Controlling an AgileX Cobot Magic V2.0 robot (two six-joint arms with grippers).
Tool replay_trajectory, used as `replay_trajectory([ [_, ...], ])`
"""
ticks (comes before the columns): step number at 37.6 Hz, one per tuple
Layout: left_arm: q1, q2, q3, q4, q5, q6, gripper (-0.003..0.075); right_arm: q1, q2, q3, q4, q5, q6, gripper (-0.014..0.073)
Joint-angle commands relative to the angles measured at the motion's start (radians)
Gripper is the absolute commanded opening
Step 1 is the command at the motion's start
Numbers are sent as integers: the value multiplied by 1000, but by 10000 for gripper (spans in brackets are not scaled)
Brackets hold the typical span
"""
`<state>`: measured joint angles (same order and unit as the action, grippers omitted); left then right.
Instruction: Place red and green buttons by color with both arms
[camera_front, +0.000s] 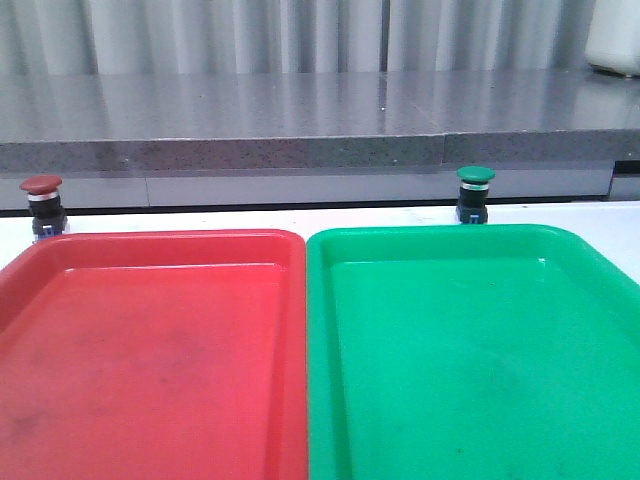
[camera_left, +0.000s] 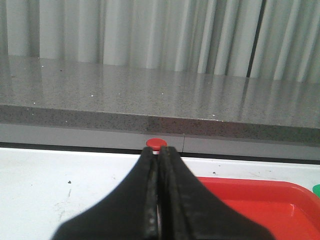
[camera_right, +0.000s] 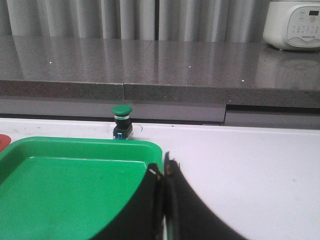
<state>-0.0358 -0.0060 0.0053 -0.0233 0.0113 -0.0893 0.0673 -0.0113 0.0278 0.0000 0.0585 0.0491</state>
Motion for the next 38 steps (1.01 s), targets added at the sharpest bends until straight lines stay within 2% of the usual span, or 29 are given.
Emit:
replay_trajectory([
  [1, -7, -17, 22, -6, -83, -3, -20, -5, -15, -7, 0, -80, -5, -69],
  [28, -7, -17, 22, -6, -86, -3, -20, -5, -15, -7, 0, -83, -5, -69],
  [38, -7, -17, -10, -6, -179, -3, -20, -5, -15, -44, 0, -101, -5, -69],
])
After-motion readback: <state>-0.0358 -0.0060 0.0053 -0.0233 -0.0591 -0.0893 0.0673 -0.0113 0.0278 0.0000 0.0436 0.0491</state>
